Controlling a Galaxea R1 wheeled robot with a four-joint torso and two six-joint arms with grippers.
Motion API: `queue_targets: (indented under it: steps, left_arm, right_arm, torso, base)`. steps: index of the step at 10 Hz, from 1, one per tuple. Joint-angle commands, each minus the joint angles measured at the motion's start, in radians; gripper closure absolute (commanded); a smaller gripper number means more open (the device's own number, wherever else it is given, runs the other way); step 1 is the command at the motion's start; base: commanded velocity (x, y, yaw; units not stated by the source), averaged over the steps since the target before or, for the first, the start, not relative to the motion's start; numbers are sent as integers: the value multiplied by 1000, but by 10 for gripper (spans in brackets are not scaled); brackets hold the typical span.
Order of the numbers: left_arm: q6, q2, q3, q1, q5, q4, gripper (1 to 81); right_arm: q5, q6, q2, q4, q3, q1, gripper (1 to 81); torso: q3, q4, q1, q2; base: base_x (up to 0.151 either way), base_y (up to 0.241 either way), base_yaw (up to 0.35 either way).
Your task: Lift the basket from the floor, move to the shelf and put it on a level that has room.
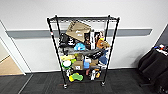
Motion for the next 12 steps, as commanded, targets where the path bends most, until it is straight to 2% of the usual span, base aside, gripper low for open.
queue_targets:
  steps: [1, 2, 3, 5, 7, 8, 11, 12]
  left_arm:
    - [-3, -62, 104, -44, -74, -12, 811]
    - [-2, -61, 102, -28, -75, -11, 811]
    - [-2, -58, 101, -24, -77, -9, 811]
    - [-2, -53, 98, -24, -80, -11, 811]
    - [-2, -39, 87, -18, -82, -11, 811]
    - [-2, -33, 81, -18, -80, -11, 811]
    - [-2, -28, 81, -18, -82, -11, 811]
    - [-2, -30, 84, -18, -82, -11, 811]
  right_arm:
    - [-43, 0, 2, -19, 51, 122, 811]
    - [-43, 2, 10, -21, 51, 122, 811]
    - [-43, 2, 12, -21, 56, 122, 811]
    - [-40, 2, 7, -16, 59, 108, 811]
    - [-27, 3, -1, -15, 59, 87, 811]
    - [-23, 3, -5, -16, 59, 82, 811]
    - [-20, 2, -25, -16, 66, 76, 811]
    - [-13, 2, -31, -15, 76, 76, 811]
  torso:
    - [69, 0, -62, 96]
    - [98, 0, -83, 129]
    - [32, 0, -101, 157]
    - [74, 0, -138, 212]
    - [87, 0, -174, 266]
    - [87, 0, -131, 200]
    - [87, 0, -164, 248]
    - [87, 0, -229, 348]
  base:
    - [0, 0, 0]
    - [0, 0, 0]
    - [0, 0, 0]
    - [0, 0, 0]
    - [0, 0, 0]
    - [0, 0, 0]
    - [0, 0, 0]
    - [0, 0, 0]
